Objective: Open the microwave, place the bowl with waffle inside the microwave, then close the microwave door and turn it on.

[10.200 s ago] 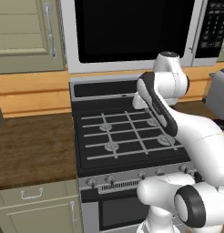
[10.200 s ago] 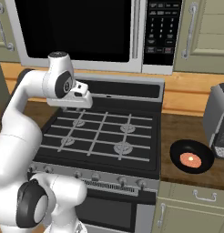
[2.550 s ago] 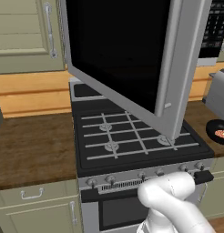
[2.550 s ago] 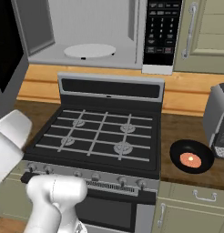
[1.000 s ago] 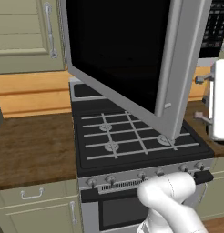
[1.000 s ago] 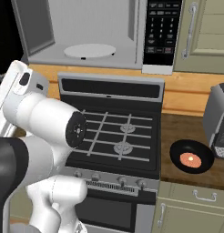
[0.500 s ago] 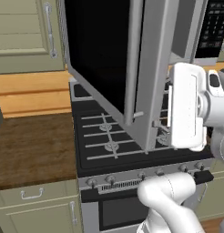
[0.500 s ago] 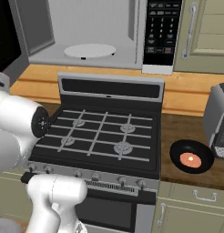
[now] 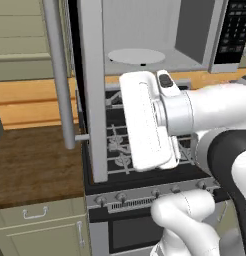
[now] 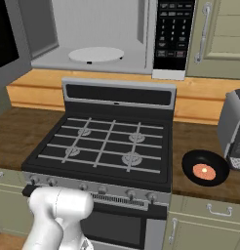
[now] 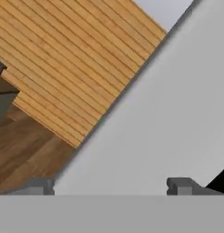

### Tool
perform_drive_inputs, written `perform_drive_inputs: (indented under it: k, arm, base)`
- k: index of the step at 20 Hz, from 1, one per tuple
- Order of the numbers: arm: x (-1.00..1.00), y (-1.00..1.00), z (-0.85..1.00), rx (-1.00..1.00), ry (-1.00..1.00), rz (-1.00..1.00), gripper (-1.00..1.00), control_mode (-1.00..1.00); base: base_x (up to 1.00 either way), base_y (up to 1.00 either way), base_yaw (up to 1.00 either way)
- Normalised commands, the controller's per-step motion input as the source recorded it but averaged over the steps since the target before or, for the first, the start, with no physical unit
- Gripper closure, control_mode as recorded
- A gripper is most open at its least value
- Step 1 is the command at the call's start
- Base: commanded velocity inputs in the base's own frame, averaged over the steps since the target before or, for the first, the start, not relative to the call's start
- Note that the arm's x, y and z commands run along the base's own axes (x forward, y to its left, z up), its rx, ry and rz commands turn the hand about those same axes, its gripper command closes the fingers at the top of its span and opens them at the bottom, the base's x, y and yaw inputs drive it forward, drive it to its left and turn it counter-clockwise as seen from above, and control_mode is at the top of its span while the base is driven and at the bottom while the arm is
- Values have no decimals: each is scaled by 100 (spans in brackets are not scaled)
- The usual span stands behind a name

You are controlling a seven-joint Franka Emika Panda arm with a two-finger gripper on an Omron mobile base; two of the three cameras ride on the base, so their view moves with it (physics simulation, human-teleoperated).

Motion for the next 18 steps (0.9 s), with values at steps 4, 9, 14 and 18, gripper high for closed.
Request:
perform_drive_inputs:
  k: [4,9,14,18]
  arm:
    - [10,100,0,-36,20,0,-100,-100]
    - [-46,98,-5,-27,1,5,-100,-100]
    - [-100,16,-15,-18,-1,12,-100,-100]
    - [-69,-64,-19,-14,0,-4,-100,-100]
  base:
    - [0,0,0]
    - [0,0,0]
    - [0,0,0]
    - [0,0,0]
